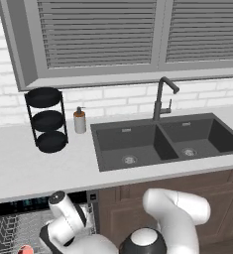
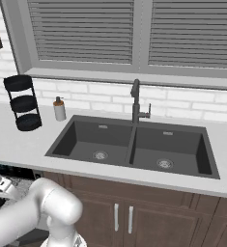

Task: Pick up the cup and bowl from the counter, place them in the dishwasher, and close the dishwasher door.

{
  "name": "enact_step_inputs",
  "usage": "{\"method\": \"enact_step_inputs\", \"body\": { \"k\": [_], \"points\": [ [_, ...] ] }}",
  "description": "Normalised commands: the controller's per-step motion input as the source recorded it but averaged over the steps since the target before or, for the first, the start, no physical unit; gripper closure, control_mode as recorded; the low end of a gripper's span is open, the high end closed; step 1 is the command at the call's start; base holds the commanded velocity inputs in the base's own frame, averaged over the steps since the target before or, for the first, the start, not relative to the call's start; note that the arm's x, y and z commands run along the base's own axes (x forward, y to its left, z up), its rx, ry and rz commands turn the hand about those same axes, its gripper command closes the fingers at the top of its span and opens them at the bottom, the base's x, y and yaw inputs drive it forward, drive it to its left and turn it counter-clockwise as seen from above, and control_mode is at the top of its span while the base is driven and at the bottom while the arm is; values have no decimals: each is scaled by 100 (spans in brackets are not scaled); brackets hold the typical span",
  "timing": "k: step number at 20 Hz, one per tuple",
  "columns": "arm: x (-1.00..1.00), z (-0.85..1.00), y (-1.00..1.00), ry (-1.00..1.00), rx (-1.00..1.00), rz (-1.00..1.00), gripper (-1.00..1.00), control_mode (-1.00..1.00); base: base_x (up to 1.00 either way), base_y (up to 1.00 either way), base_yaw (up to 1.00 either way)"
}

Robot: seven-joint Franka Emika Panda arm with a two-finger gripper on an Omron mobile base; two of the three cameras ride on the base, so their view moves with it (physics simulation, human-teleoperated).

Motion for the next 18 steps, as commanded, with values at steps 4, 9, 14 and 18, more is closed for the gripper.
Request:
{"method": "enact_step_inputs", "body": {
  "k": [4,9,14,18],
  "points": [
    [0,-29,-23,0,0,0,100,-100,0,0,0],
    [0,4,-1,-8,0,0,100,-100,0,0,0],
    [4,25,0,-17,0,0,100,-100,0,0,0],
    [45,9,0,-12,0,0,100,-100,0,0,0]
  ]
}}
